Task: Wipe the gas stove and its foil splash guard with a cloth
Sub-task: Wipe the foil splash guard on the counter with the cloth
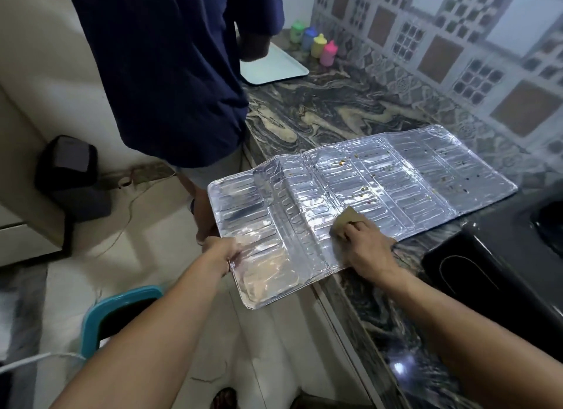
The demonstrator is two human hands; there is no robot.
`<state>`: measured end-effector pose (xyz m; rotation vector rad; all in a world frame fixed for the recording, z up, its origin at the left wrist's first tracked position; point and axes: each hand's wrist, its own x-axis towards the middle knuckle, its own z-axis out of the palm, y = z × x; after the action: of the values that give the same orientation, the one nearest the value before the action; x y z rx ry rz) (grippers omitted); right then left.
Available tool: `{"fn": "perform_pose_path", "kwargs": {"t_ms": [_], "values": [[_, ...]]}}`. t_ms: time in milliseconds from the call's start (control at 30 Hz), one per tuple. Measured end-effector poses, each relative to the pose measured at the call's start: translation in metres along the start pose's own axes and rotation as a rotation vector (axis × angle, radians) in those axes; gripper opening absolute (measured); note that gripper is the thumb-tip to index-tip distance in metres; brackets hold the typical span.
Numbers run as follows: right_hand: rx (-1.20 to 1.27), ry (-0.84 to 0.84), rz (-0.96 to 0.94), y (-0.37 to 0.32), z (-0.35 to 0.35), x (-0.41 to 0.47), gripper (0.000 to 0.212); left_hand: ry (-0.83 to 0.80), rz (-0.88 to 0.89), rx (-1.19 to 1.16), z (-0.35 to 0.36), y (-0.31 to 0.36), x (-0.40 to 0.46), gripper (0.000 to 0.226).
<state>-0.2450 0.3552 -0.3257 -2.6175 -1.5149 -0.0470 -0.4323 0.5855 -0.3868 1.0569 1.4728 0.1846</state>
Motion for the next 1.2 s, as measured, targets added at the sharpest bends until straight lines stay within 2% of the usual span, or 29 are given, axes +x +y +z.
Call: {"fn": "perform_pose_path", "kwargs": {"t_ms": [100, 167, 200, 267, 367, 433, 500, 533, 600, 667, 767, 867, 933, 1067, 1200], "values": [[-0.01, -0.072, -0.264, -0.026, 0.013, -0.007, 0.028, -0.093, 0.012, -0.02, -0.004, 0.003, -0.01, 0.023], [-0.034, -0.184, -0.341, -0.028, 0.02, -0.005, 0.037, -0.069, -0.004, -0.045, -0.004, 0.003, -0.009, 0.031], [-0.015, -0.187, -0.318, -0.023, 0.022, -0.001, 0.042, -0.027, -0.01, -0.047, -0.004, 0.004, -0.01, 0.02], [0.038, -0.164, -0.21, -0.016, 0.021, 0.007, 0.042, 0.034, -0.017, -0.034, -0.002, 0.005, -0.013, 0.016], [0.07, -0.131, -0.059, -0.014, 0.018, 0.015, 0.036, 0.128, 0.027, 0.064, 0.003, 0.009, -0.021, 0.036], [0.133, -0.112, 0.019, -0.018, 0.016, 0.017, 0.025, 0.312, 0.199, 0.348, 0.007, 0.011, -0.032, 0.047], [0.225, -0.097, 0.108, -0.021, 0.011, 0.019, 0.014, 0.376, 0.505, 0.577, 0.017, 0.013, -0.044, 0.048], [0.26, -0.109, 0.137, -0.021, 0.008, 0.02, 0.014, 0.34, 0.661, 0.636, 0.025, 0.015, -0.05, 0.047], [0.26, -0.128, 0.21, -0.017, -0.001, 0.022, 0.012, 0.184, 0.825, 0.718, 0.045, 0.021, -0.062, 0.051], [0.236, -0.127, 0.257, -0.01, -0.009, 0.022, 0.008, 0.04, 0.887, 0.825, 0.065, 0.024, -0.069, 0.058], [0.293, -0.117, 0.358, 0.001, -0.017, 0.023, 0.005, -0.125, 0.948, 0.992, 0.091, 0.027, -0.078, 0.081], [0.501, -0.024, 0.556, 0.003, -0.017, 0.025, 0.024, -0.158, 0.936, 1.088, 0.111, 0.025, -0.083, 0.097], [0.542, -0.014, 0.614, -0.001, -0.017, 0.025, 0.035, -0.146, 0.913, 1.144, 0.118, 0.024, -0.083, 0.105], [0.476, -0.12, 0.502, -0.003, -0.012, 0.017, 0.039, -0.177, 0.822, 1.202, 0.114, 0.022, -0.08, 0.123], [0.433, -0.043, 0.327, 0.007, -0.008, 0.02, 0.028, -0.182, 0.783, 1.179, 0.111, 0.021, -0.083, 0.125]]}}
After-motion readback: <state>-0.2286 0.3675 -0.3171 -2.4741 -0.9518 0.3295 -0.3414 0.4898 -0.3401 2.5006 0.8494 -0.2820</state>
